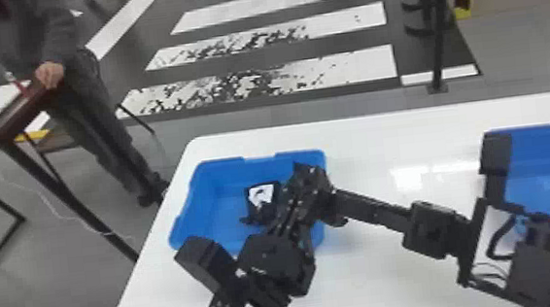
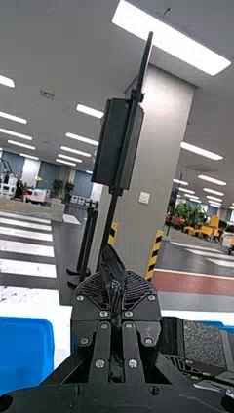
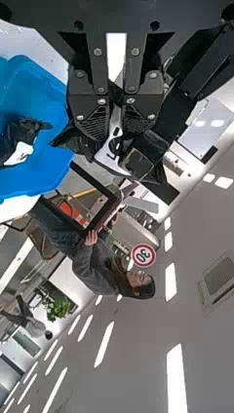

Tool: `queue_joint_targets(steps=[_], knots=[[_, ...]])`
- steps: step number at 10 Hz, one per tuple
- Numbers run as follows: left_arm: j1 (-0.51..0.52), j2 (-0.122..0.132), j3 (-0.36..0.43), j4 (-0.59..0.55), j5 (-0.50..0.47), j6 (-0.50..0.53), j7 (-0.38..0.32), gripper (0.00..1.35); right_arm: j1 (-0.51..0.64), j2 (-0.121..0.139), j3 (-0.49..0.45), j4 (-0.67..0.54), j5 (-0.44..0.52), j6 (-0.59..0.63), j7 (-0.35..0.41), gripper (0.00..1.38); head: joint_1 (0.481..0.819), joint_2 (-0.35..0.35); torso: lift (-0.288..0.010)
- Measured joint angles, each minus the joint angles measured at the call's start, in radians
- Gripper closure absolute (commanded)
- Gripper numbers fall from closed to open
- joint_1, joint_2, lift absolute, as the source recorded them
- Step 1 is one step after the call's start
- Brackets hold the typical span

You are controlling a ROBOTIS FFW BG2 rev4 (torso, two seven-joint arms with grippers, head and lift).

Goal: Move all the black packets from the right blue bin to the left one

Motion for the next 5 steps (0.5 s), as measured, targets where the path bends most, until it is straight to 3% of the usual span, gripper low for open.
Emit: queue_joint_targets(steps=[1, 2, 4, 5], knots=[[0.0, 0.0, 0.0, 0.0, -0.001, -0.007, 0.0, 1.21, 0.003, 0.0, 0.0, 0.003, -0.002, -0.013, 0.0, 0.0, 0.695, 0.298, -0.14], [0.0, -0.002, 0.003, 0.0, -0.005, -0.016, 0.001, 1.21, 0.005, 0.0, 0.0, 0.003, 0.009, -0.024, 0.006, 0.03, 0.695, 0.298, -0.14], [-0.054, -0.001, 0.022, 0.071, -0.079, -0.054, 0.064, 1.21, 0.012, 0.0, 0.0, 0.028, -0.017, -0.038, 0.014, 0.49, 0.695, 0.313, -0.14], [-0.136, -0.002, 0.037, 0.206, -0.128, -0.111, 0.08, 1.21, 0.016, 0.0, 0.0, 0.04, -0.042, -0.047, 0.015, 0.51, 0.695, 0.315, -0.14]])
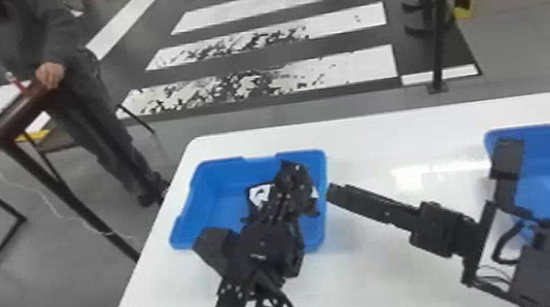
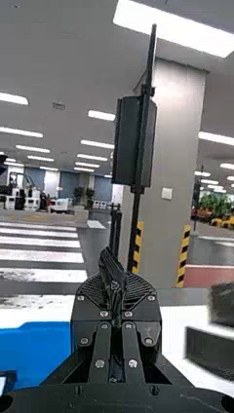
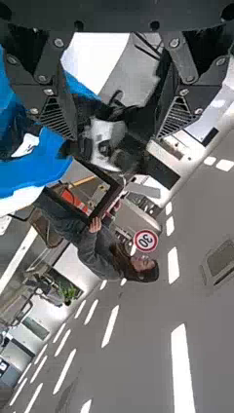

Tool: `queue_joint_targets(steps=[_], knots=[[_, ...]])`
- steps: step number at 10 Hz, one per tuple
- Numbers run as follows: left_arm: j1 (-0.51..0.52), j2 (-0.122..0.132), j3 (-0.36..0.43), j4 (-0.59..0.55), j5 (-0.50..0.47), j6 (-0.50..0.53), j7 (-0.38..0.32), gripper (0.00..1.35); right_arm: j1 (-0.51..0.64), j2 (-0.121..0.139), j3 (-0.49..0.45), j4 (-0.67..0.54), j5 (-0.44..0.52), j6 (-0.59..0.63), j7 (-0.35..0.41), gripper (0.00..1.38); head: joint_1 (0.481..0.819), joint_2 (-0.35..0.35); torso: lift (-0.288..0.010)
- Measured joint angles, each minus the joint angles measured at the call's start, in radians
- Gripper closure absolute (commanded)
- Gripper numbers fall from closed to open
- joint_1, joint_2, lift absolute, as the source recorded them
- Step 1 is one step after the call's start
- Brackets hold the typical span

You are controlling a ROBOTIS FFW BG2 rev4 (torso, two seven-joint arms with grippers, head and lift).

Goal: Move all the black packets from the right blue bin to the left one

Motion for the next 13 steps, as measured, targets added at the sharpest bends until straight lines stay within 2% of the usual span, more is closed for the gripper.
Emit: queue_joint_targets(steps=[2, 3, 4, 5, 6, 7, 8, 9, 10, 12, 13], knots=[[-0.139, -0.005, 0.045, 0.232, -0.13, -0.101, 0.066, 1.18, -0.007, 0.0, -0.001, 0.01, -0.016, -0.005, 0.0, 0.49, 0.695, 0.336, -0.14], [-0.178, -0.004, 0.059, 0.312, -0.179, -0.141, 0.093, 0.71, -0.009, 0.0, -0.006, 0.013, -0.02, -0.007, 0.0, 0.5, 0.695, 0.344, -0.14], [-0.196, -0.002, 0.065, 0.355, -0.183, -0.158, 0.101, 0.15, -0.009, 0.0, -0.014, 0.016, -0.024, -0.009, 0.0, 0.49, 0.695, 0.344, -0.14], [-0.193, -0.001, 0.069, 0.366, -0.169, -0.19, 0.1, 0.02, -0.003, -0.001, -0.028, 0.017, -0.024, -0.015, 0.0, 0.49, 0.695, 0.342, -0.14], [-0.177, -0.001, 0.066, 0.367, -0.145, -0.248, 0.098, 0.15, 0.002, -0.001, -0.044, 0.018, -0.013, -0.024, 0.0, 0.49, 0.695, 0.334, -0.14], [-0.149, -0.001, 0.051, 0.361, -0.078, -0.342, 0.086, 0.18, 0.007, 0.0, -0.081, 0.018, 0.038, -0.031, 0.0, 0.5, 0.695, 0.316, -0.14], [-0.106, -0.002, 0.033, 0.308, -0.007, -0.388, 0.071, 0.19, 0.012, 0.0, -0.137, 0.013, 0.123, -0.032, -0.007, 0.5, 0.695, 0.281, -0.14], [-0.041, -0.002, 0.022, 0.197, 0.035, -0.369, 0.056, 0.19, 0.022, 0.004, -0.221, -0.012, 0.262, -0.019, -0.03, 0.49, 0.695, 0.256, -0.14], [0.025, 0.0, 0.012, 0.081, 0.062, -0.322, 0.038, 0.19, 0.042, 0.01, -0.325, -0.07, 0.439, 0.031, -0.072, 0.48, 0.695, 0.19, -0.14], [0.131, -0.004, 0.004, -0.056, 0.11, -0.263, 0.014, 0.18, 0.082, 0.028, -0.507, -0.192, 0.717, 0.185, -0.146, 0.46, 0.695, 0.043, -0.14], [0.173, -0.011, 0.003, -0.103, 0.13, -0.238, 0.008, 0.18, 0.108, 0.039, -0.571, -0.246, 0.81, 0.268, -0.195, 0.47, 0.695, -0.013, -0.14]])
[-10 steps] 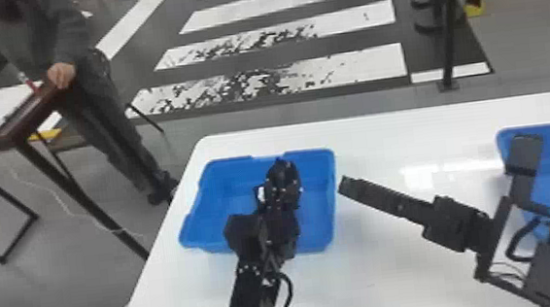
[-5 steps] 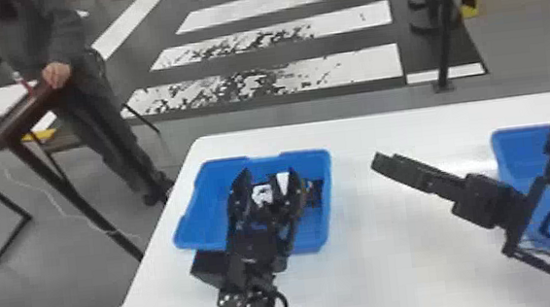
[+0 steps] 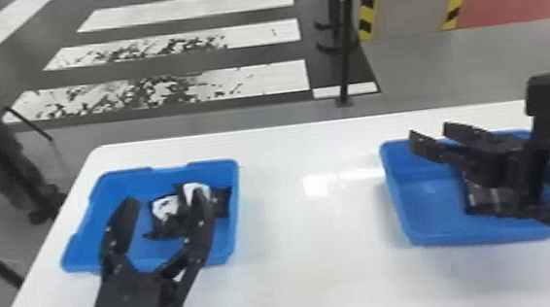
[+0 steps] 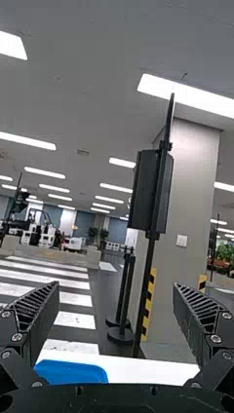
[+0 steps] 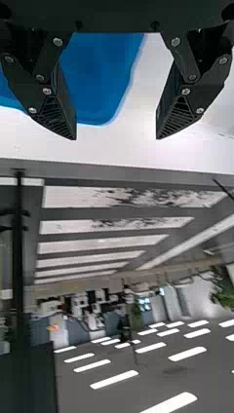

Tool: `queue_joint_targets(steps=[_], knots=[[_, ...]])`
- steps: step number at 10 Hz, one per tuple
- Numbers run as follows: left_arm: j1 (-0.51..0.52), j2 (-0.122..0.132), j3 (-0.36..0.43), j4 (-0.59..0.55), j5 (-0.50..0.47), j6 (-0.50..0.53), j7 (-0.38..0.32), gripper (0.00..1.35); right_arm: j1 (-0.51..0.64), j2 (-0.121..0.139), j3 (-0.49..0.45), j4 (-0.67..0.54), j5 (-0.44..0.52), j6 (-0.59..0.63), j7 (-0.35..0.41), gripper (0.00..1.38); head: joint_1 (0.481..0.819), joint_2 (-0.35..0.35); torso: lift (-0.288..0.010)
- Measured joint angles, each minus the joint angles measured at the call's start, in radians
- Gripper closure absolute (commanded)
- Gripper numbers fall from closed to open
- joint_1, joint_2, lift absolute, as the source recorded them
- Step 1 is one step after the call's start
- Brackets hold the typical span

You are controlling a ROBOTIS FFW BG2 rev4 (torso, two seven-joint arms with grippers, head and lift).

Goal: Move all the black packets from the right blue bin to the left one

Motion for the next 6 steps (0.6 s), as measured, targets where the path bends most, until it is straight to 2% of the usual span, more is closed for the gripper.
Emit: queue_joint_targets(steps=[2, 4, 5, 6], knots=[[0.034, -0.01, 0.007, -0.026, 0.01, 0.016, -0.015, 0.19, 0.096, 0.019, -0.045, -0.13, 0.094, 0.129, -0.158, 0.47, 0.695, -0.076, -0.14], [0.032, -0.013, 0.013, -0.027, 0.01, 0.026, -0.026, 0.19, 0.12, 0.034, -0.046, -0.152, 0.144, 0.222, -0.24, 0.45, 0.695, -0.113, -0.14], [0.03, -0.012, 0.013, -0.027, 0.01, 0.032, -0.031, 0.19, 0.109, 0.043, -0.046, -0.124, 0.172, 0.258, -0.26, 0.35, 0.695, -0.123, -0.14], [0.028, -0.011, 0.011, -0.027, 0.01, 0.035, -0.032, 0.19, 0.086, 0.044, -0.046, -0.068, 0.183, 0.264, -0.259, 0.12, 0.695, -0.137, -0.14]])
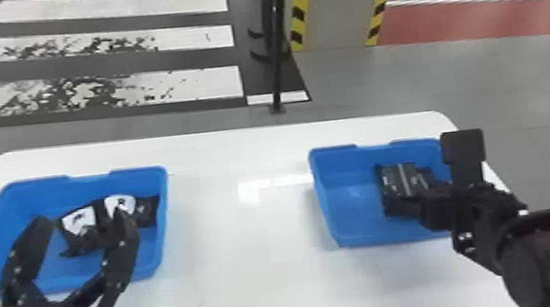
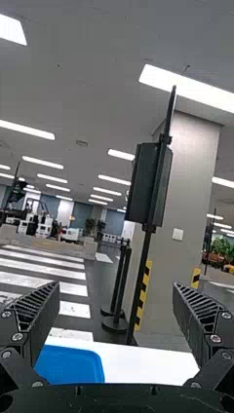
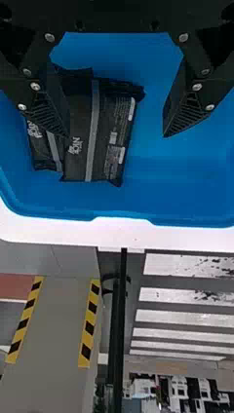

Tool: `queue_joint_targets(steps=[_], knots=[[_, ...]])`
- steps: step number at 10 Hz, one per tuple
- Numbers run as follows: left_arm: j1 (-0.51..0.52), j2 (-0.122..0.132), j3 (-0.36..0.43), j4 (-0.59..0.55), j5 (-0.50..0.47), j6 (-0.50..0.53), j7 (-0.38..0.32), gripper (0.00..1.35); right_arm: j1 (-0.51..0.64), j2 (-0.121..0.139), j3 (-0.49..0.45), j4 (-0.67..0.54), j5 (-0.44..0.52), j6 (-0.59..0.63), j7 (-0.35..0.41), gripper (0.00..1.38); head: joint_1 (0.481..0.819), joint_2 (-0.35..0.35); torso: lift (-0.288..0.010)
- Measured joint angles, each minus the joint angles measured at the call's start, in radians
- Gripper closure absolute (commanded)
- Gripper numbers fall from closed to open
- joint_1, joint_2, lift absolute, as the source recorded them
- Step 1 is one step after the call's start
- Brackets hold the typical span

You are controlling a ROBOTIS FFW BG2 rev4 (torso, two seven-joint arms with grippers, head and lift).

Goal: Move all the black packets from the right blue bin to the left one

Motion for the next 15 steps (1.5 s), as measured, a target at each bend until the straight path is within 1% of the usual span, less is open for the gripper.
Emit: queue_joint_targets(steps=[1, 2, 6, 7, 8, 9, 10, 11, 12, 13, 14, 15], knots=[[-0.002, 0.001, -0.001, 0.0, 0.0, 0.002, -0.002, 0.19, -0.016, 0.0, 0.0, 0.048, 0.01, -0.016, 0.008, 0.08, 0.695, -0.147, -0.14], [-0.002, 0.001, -0.001, 0.0, 0.001, 0.004, -0.004, 0.19, -0.021, 0.0, 0.0, 0.073, 0.016, -0.041, 0.014, 0.12, 0.695, -0.152, -0.14], [-0.003, 0.001, 0.0, 0.0, 0.003, 0.014, -0.01, 0.19, -0.079, 0.006, 0.0, 0.176, 0.067, -0.077, 0.003, 0.13, 0.695, -0.177, -0.14], [-0.002, 0.001, 0.0, 0.0, 0.003, 0.015, -0.012, 0.19, -0.094, 0.006, 0.0, 0.208, 0.063, -0.087, 0.003, 0.16, 0.695, -0.179, -0.14], [-0.001, 0.001, 0.0, 0.0, 0.004, 0.016, -0.012, 0.19, -0.11, 0.007, 0.009, 0.234, 0.055, -0.095, 0.006, 0.23, 0.695, -0.176, -0.14], [-0.002, 0.003, -0.002, 0.0, 0.005, 0.019, -0.014, 0.19, -0.125, 0.007, 0.019, 0.256, 0.049, -0.097, 0.013, 0.43, 0.695, -0.168, -0.14], [-0.003, 0.005, -0.006, 0.0, 0.005, 0.022, -0.015, 0.19, -0.138, 0.007, 0.023, 0.28, 0.04, -0.097, 0.028, 0.79, 0.695, -0.163, -0.14], [-0.004, 0.006, -0.007, 0.0, 0.005, 0.026, -0.015, 0.19, -0.147, 0.005, 0.024, 0.298, 0.032, -0.088, 0.037, 0.88, 0.695, -0.163, -0.14], [-0.004, 0.006, -0.007, 0.0, 0.005, 0.027, -0.016, 0.19, -0.151, 0.004, 0.024, 0.305, 0.027, -0.071, 0.037, 0.9, 0.695, -0.163, -0.14], [-0.004, 0.006, -0.006, 0.0, 0.007, 0.027, -0.017, 0.2, -0.155, 0.004, 0.024, 0.318, 0.015, -0.056, 0.04, 1.22, 0.695, -0.162, -0.14], [-0.003, 0.006, -0.006, 0.0, 0.01, 0.027, -0.017, 0.2, -0.154, 0.004, 0.024, 0.322, 0.005, -0.051, 0.043, 1.17, 0.695, -0.159, -0.14], [-0.003, 0.006, -0.005, 0.0, 0.012, 0.027, -0.017, 0.2, -0.146, 0.005, 0.024, 0.308, -0.007, -0.051, 0.043, 1.18, 0.695, -0.152, -0.14]])
